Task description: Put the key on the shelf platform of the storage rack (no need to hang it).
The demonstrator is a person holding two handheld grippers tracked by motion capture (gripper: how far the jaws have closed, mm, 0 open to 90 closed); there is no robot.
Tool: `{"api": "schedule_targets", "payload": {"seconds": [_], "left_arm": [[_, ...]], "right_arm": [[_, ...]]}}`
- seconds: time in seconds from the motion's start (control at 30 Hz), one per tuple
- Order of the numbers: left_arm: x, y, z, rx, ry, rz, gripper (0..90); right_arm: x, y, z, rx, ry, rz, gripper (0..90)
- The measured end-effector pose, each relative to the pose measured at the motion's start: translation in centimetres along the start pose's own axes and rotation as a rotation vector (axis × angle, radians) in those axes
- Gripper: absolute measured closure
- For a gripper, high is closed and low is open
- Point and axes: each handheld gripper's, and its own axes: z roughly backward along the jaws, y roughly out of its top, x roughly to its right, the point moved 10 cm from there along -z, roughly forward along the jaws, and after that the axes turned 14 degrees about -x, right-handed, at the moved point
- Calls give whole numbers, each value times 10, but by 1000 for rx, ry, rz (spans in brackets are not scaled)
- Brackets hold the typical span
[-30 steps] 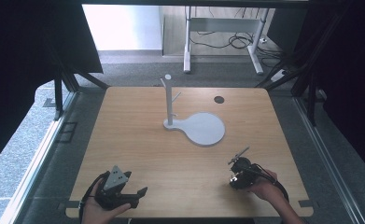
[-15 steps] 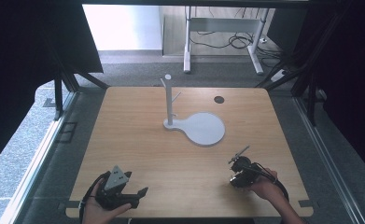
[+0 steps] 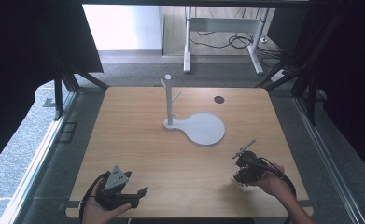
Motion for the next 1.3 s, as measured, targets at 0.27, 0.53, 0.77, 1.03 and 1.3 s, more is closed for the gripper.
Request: {"api": "schedule_targets", "payload": {"seconds": [0.27,0.53,0.77,1.03,1.3], "left_arm": [[0,0,1,-2,2,0,222],[-1,0,1,0,1,2,222],[0,0,2,3,2,2,222],[0,0,2,2,1,1,222],[0,0,2,2,1,2,222]], "right_arm": [[3,4,23,22,-25,12,669],[6,10,37,40,-36,19,669],[8,12,39,41,-31,12,669],[9,17,45,48,-30,18,669],[11,24,50,56,-32,21,669]]}}
